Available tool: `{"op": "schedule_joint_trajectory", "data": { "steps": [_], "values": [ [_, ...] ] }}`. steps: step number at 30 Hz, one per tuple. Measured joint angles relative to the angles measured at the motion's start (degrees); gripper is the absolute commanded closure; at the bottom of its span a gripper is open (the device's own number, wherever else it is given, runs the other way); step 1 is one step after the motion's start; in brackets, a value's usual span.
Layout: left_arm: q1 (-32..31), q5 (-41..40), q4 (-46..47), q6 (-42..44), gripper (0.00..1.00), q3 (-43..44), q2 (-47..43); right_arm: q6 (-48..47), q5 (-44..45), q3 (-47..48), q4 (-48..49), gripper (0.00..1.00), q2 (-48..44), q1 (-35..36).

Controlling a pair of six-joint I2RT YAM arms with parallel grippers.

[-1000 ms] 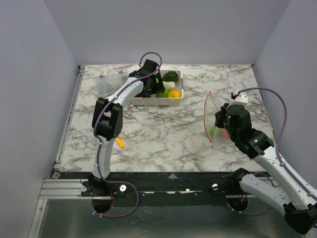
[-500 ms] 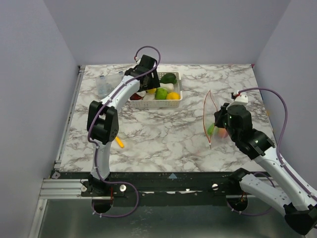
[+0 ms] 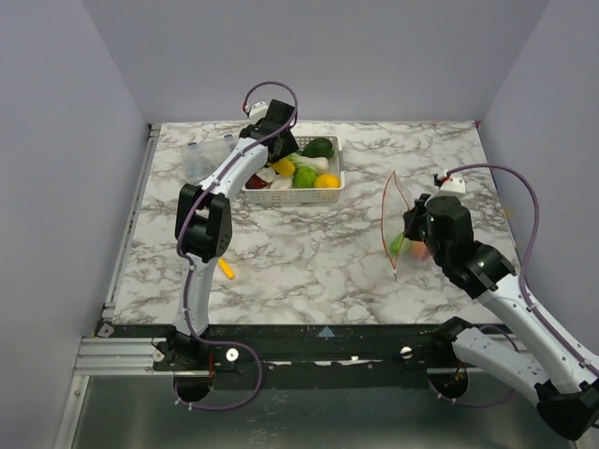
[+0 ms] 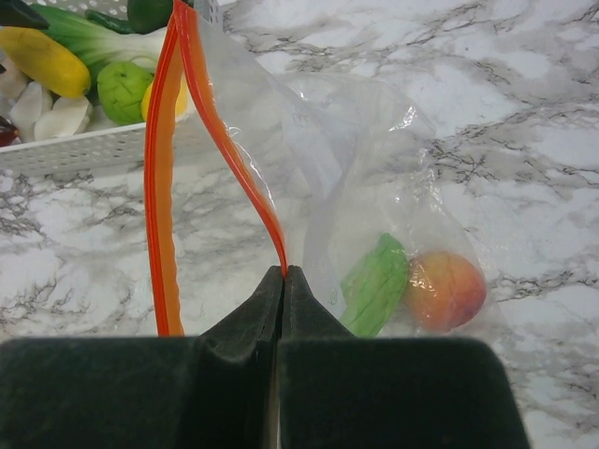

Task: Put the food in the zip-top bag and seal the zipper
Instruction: Pick up the fake fruit from the bin.

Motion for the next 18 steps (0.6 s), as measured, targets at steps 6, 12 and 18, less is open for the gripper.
{"op": "schedule_joint_trajectory", "data": {
  "steps": [6, 12, 18],
  "values": [
    [2.05, 2.1, -1.66, -7.89, 0.29, 0.04, 2.89, -0.02, 0.0, 0.0, 0.09, 0.99, 0.22, 0.0],
    [3.23, 4.92, -1.07, -11.06, 0.48, 0.04, 3.45, -0.02, 0.0, 0.0, 0.09, 0.99, 0.59, 0.0],
    [3.28, 8.13, 0.44, -11.02, 0.65, 0.02, 3.45, -0.02, 0.0, 0.0, 0.11, 0.99, 0.59, 0.0]
  ]
}}
